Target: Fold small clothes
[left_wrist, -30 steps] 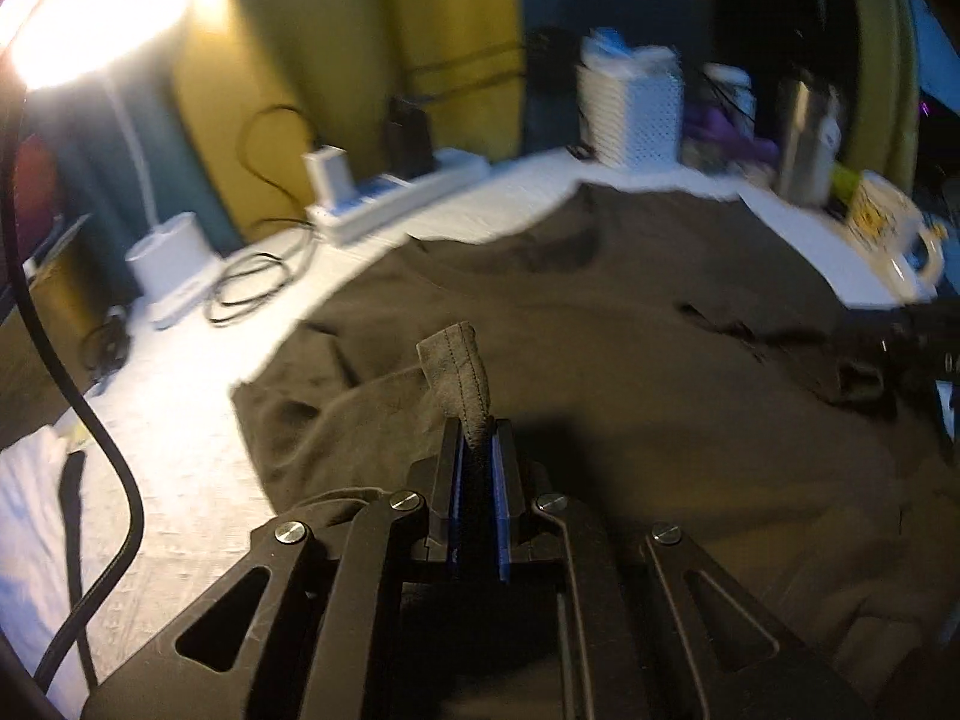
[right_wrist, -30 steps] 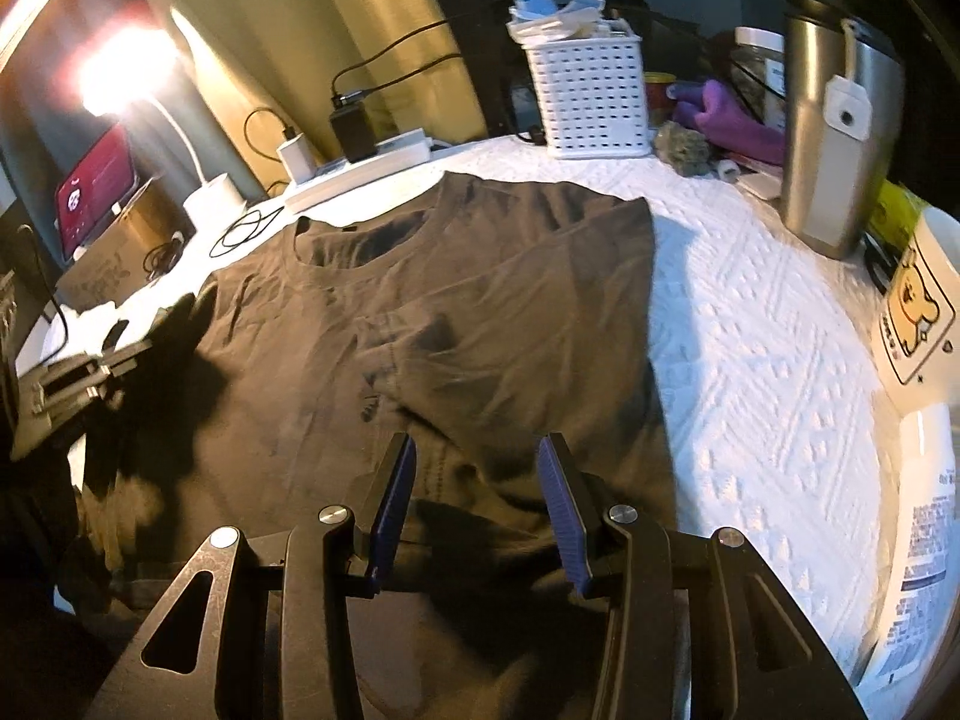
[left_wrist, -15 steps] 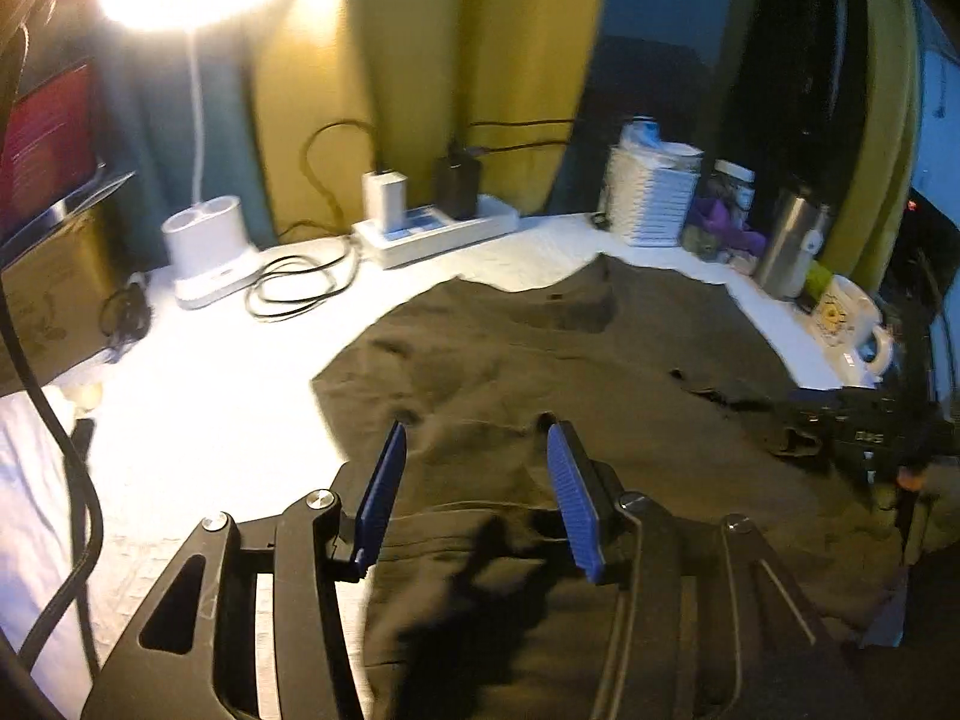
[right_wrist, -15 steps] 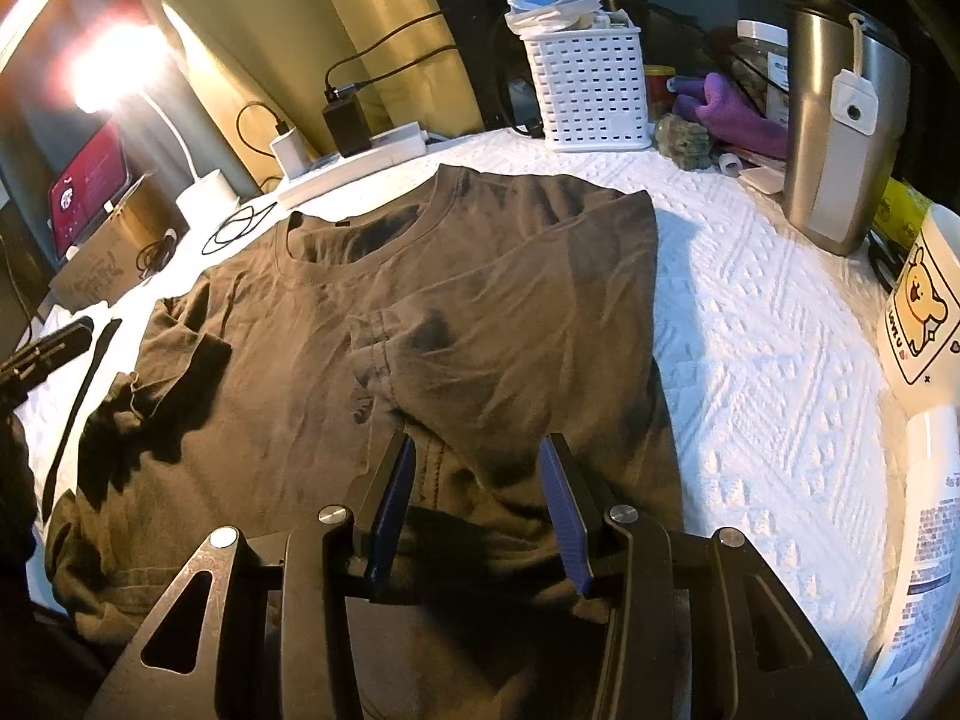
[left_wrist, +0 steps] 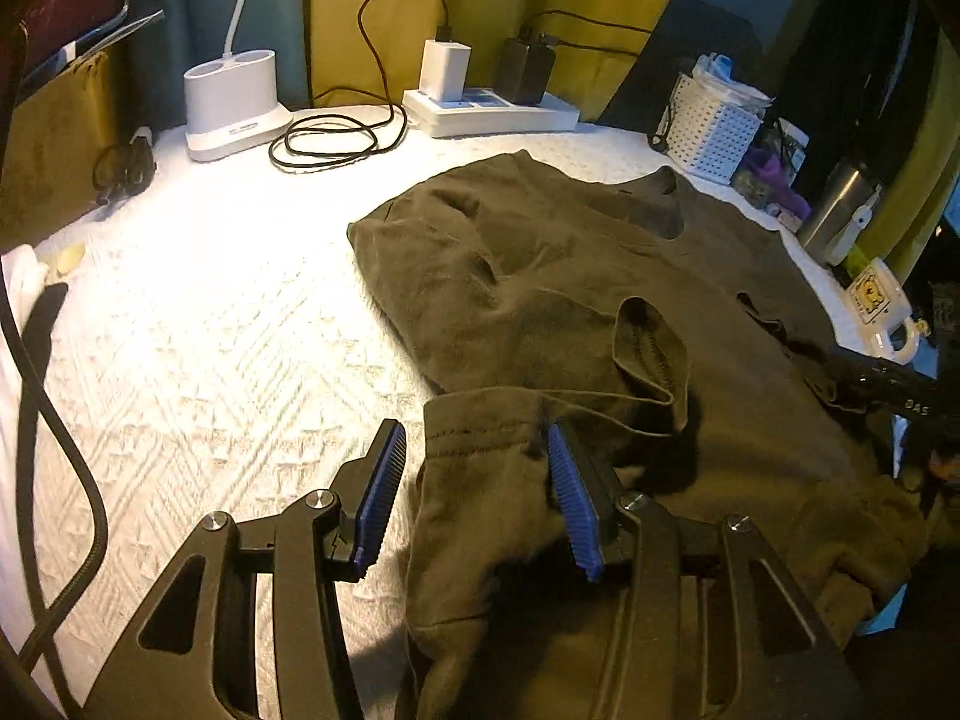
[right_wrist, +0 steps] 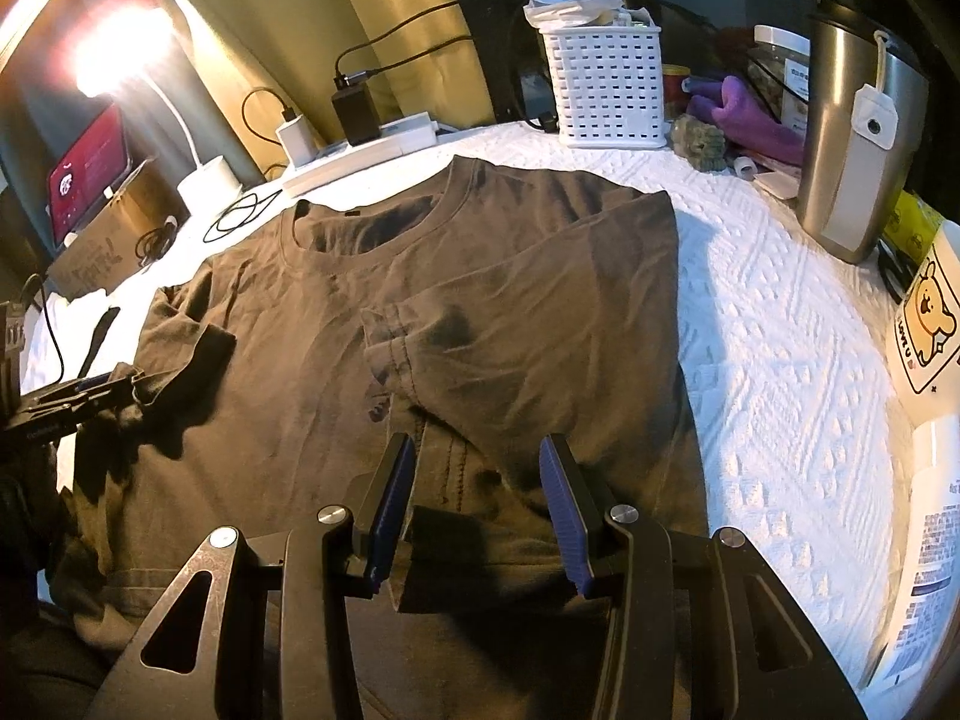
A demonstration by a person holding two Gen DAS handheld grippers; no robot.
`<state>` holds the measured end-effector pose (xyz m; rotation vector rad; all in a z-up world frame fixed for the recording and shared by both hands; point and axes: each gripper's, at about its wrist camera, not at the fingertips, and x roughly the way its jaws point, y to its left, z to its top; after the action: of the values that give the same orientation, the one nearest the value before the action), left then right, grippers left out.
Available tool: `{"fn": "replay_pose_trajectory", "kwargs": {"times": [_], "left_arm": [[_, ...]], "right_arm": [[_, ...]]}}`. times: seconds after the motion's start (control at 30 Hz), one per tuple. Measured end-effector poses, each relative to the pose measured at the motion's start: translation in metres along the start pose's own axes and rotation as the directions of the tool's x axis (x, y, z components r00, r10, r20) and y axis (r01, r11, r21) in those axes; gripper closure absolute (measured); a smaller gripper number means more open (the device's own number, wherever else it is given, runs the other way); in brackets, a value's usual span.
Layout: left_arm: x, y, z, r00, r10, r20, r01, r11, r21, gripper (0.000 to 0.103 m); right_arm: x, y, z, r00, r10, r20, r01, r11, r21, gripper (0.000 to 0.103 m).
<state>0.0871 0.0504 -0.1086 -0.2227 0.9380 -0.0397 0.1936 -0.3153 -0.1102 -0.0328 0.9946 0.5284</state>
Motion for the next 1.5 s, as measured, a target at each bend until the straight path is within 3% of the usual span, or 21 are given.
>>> {"fn": "replay_pose_trajectory", "kwargs": {"times": [0.03,0.17,0.23,0.33,0.5,0.63,0.8,0.87,1.03,1.17,1.27,1.5], "left_arm": [[-0.004,-0.001,-0.002,1.0,-0.001,0.016,0.001,1.0,0.008,0.055],[-0.015,-0.012,-0.003,0.998,-0.014,0.055,0.011,0.998,0.057,0.075],[-0.015,-0.016,-0.004,0.998,-0.049,0.045,0.046,0.996,0.071,0.089],[-0.015,-0.023,-0.007,0.997,-0.067,0.026,0.064,0.994,0.084,0.096],[-0.03,-0.04,-0.012,0.995,-0.096,0.033,0.09,0.985,0.147,0.096],[-0.023,-0.057,-0.024,0.987,-0.146,-0.069,0.157,0.964,0.215,0.096],[-0.011,-0.063,-0.04,0.979,-0.11,-0.173,0.153,0.954,0.258,0.092],[-0.015,-0.062,-0.042,0.975,-0.12,-0.189,0.168,0.949,0.266,0.086],[-0.036,-0.059,-0.029,0.975,-0.164,-0.152,0.201,0.94,0.274,0.064],[-0.037,-0.054,-0.005,0.986,-0.148,-0.073,0.162,0.954,0.253,0.063],[-0.014,-0.055,0.014,0.99,-0.121,-0.07,0.134,0.964,0.231,0.063],[0.045,-0.094,0.025,0.966,-0.19,-0.174,0.229,0.941,0.248,0.063]], "right_arm": [[0.0,0.001,0.0,1.0,0.001,0.0,-0.001,1.0,-0.003,0.057],[0.001,0.006,0.0,1.0,0.004,-0.003,-0.004,1.0,-0.011,0.057],[0.002,0.006,-0.001,1.0,0.002,-0.006,-0.002,1.0,-0.011,0.057],[0.001,0.007,-0.001,1.0,0.0,-0.007,0.0,1.0,-0.012,0.057],[0.001,0.007,-0.001,1.0,-0.003,-0.008,0.003,1.0,-0.013,0.057],[0.001,0.007,-0.002,1.0,-0.004,-0.007,0.004,1.0,-0.015,0.057],[0.0,0.009,-0.003,1.0,-0.003,-0.005,0.003,1.0,-0.016,0.057],[0.0,0.007,-0.004,1.0,-0.003,-0.003,0.003,1.0,-0.011,0.057],[-0.001,0.006,-0.004,1.0,0.002,0.004,-0.002,1.0,-0.003,0.057],[0.0,0.006,-0.003,1.0,0.009,0.004,-0.009,1.0,-0.006,0.057],[0.0,0.005,-0.003,1.0,0.013,0.006,-0.013,1.0,-0.002,0.057],[-0.007,-0.009,-0.006,1.0,-0.006,0.016,0.006,0.999,0.035,0.057]]}}
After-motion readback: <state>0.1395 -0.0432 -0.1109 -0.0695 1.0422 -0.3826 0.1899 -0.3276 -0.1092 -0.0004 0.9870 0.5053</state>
